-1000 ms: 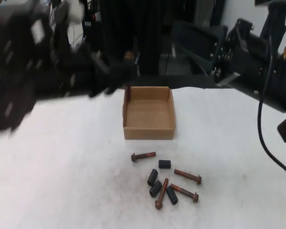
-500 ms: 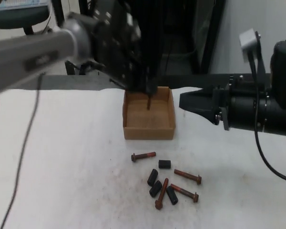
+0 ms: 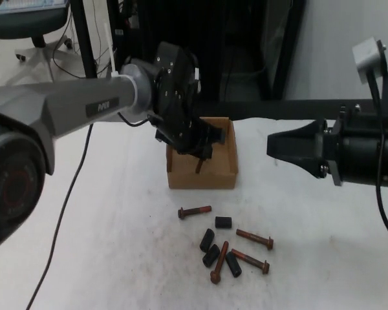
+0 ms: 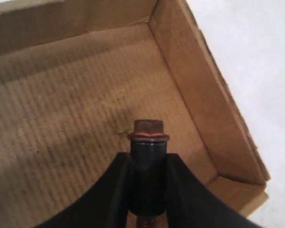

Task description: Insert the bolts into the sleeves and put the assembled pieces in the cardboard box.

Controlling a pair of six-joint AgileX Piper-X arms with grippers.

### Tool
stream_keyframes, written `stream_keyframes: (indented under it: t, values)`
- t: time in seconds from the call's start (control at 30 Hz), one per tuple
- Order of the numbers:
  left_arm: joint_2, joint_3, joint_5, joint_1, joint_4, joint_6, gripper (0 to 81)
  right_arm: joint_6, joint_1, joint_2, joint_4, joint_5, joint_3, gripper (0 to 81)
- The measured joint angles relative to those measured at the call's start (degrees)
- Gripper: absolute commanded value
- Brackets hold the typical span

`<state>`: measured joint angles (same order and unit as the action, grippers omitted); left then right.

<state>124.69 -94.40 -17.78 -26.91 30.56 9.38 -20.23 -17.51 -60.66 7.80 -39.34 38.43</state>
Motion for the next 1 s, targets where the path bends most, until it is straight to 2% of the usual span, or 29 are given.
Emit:
stream_keyframes:
  t: [0.07,0.13,0.23,0.33,0.37,0.4,0.5,0.8,0.97,1.0]
  values:
    - [0.56,0.0,0.26,0.0,-0.04,-0.13,0.1,0.91,0.0,0.94,1.78,0.0,0.0,0.8]
    - [0.72,0.0,0.54,0.0,-0.04,-0.88,3.7,1.39,0.06,1.59,2.66,0.22,0.0,0.8]
    - [0.72,0.0,0.53,0.0,-0.58,-3.91,21.1,1.8,0.15,1.8,3.68,0.19,0.0,0.8]
    - [0.72,0.0,0.0,0.0,-0.56,-5.5,48.3,1.8,0.15,1.95,3.82,0.19,0.0,0.8]
    - [0.72,0.0,-0.31,0.0,-0.56,-5.6,53.6,1.8,0.15,1.97,3.82,0.19,0.0,0.8]
    - [0.72,-0.38,-0.34,0.0,-0.38,-5.19,55.2,1.8,0.15,1.96,3.82,-0.13,0.0,0.8]
    - [0.6,-1.83,-0.34,0.0,1.15,-4.11,53.6,1.8,0.15,1.96,3.82,-0.99,0.0,0.8]
    - [-6.85,-7.76,0.27,0.0,8.43,-7.74,37.8,3.26,0.15,1.96,3.82,-2.54,0.0,0.8]
    - [-19.08,-6.89,7.51,0.0,17.93,-16.1,24.4,8.15,0.15,0.87,5.1,-4.64,0.0,0.8]
    - [-21.48,-5.09,10.99,0.11,20.13,-18.3,20.7,8.86,0.15,0.14,5.09,-4.75,0.0,0.8]
